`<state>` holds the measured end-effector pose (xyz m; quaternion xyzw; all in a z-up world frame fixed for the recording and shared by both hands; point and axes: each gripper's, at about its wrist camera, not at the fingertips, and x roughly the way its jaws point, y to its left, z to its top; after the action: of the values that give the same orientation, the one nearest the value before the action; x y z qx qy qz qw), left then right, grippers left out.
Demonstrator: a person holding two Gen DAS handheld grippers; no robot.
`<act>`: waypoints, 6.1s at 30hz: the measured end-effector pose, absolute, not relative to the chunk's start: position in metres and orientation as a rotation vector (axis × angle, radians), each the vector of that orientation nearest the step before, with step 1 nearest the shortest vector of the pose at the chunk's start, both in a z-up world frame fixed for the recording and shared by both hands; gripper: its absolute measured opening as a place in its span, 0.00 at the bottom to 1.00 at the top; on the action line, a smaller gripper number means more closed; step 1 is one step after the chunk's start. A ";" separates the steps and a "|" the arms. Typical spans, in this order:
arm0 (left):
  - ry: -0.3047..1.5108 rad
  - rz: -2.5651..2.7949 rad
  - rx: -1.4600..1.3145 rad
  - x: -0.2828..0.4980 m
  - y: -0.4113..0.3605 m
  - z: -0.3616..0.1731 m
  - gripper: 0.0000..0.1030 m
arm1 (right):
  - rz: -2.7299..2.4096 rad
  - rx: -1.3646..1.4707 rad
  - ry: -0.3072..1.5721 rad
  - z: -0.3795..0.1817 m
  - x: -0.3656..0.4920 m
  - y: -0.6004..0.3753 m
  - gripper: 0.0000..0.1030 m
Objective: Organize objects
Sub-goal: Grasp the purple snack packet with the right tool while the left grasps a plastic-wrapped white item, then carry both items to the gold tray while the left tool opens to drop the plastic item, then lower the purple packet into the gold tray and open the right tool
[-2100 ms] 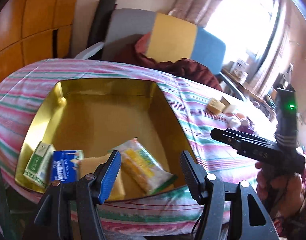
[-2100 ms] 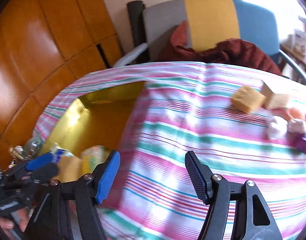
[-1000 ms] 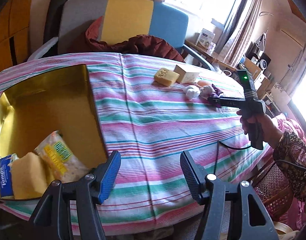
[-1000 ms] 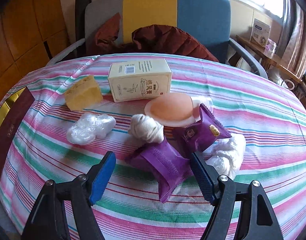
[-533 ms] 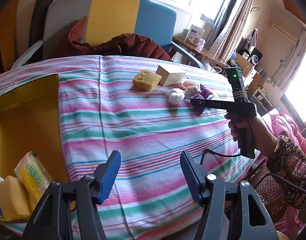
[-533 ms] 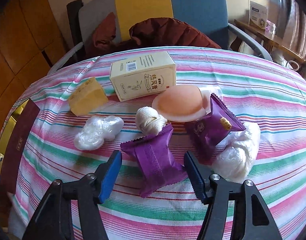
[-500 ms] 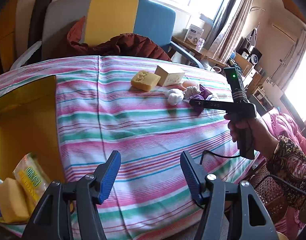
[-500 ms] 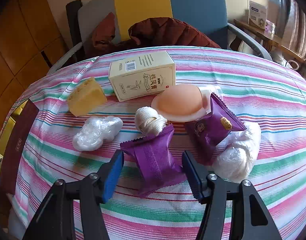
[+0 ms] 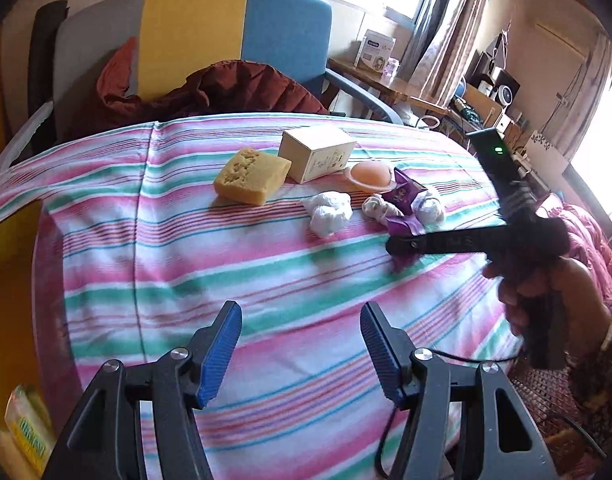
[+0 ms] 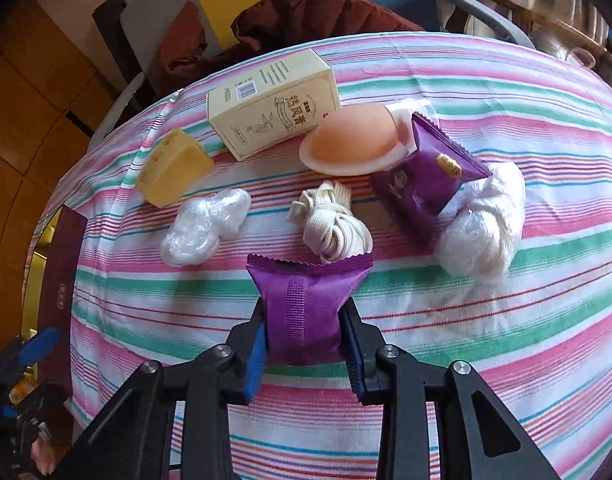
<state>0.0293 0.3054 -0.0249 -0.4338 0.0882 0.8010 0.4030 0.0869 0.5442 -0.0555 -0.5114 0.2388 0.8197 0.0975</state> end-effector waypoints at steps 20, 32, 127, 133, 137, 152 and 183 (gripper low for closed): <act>0.186 1.955 -1.153 -0.033 0.413 -0.060 0.60 | 2.449 -1.582 0.785 -0.058 0.089 0.546 0.33; 0.212 2.006 -1.077 -0.028 0.396 -0.080 0.32 | 2.456 -1.576 0.769 -0.059 0.085 0.544 0.33; -0.373 2.735 -1.113 0.005 0.052 -0.030 0.45 | 3.076 -1.275 0.236 -0.018 0.090 0.393 0.31; -0.400 2.717 -1.125 0.003 0.033 -0.029 0.45 | 3.143 -1.346 0.324 -0.008 0.088 0.361 0.31; -0.347 2.713 -1.088 -0.002 0.026 -0.019 0.45 | 3.224 -1.352 0.306 0.003 0.088 0.325 0.31; -0.506 2.718 -1.098 -0.012 -0.009 -0.010 0.45 | 3.308 -1.494 0.015 0.011 0.035 0.191 0.31; -0.463 2.613 -1.167 -0.005 0.015 -0.023 0.45 | 3.123 -1.281 0.186 0.013 0.001 0.225 0.63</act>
<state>-0.0052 0.0155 -0.0228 -0.3997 -0.1586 0.8947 0.1209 0.0012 0.2247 0.0131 -0.3762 0.0546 0.9173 -0.1190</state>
